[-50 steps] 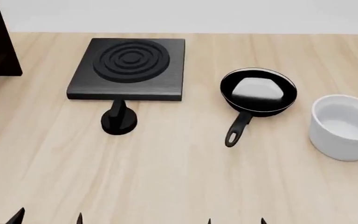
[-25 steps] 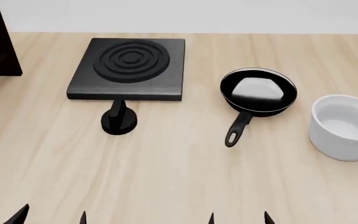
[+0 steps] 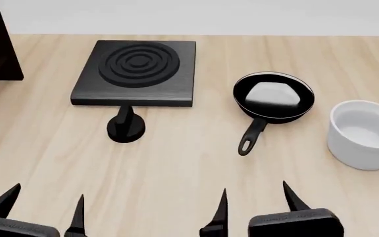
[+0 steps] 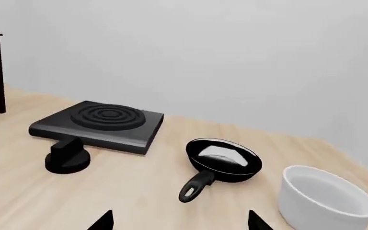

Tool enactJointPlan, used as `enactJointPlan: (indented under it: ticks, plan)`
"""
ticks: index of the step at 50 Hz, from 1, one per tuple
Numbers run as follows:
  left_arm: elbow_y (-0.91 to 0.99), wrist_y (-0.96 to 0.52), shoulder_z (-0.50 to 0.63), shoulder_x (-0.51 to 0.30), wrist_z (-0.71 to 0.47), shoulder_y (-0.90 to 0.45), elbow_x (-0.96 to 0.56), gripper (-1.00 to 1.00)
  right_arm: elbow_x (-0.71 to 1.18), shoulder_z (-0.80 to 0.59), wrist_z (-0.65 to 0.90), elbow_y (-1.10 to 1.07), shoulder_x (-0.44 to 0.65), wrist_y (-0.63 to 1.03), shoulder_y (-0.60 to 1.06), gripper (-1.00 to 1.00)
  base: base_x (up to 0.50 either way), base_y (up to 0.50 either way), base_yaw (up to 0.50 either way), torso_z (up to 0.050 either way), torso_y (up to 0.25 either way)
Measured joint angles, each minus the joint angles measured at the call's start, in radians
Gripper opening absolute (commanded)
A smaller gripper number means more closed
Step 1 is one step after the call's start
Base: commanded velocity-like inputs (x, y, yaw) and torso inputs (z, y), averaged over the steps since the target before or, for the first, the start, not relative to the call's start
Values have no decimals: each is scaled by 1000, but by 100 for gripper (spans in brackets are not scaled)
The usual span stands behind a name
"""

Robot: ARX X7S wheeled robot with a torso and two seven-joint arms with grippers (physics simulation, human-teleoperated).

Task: Put the frying pan under the cabinet shelf.

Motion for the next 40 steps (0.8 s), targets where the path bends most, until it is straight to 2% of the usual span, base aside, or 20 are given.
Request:
enactJointPlan:
  ticks: [20,40]
  plan:
    - [156,-241,-3,-53,15,-198,-26,100,14,-21,-47,-107,56,215,205,100,0,0,0,0,0]
    - [253,-480,-10,-91,50,-434,-68,100,30,-57,-107,-115,92,374,426,100,0,0,0,0,0]
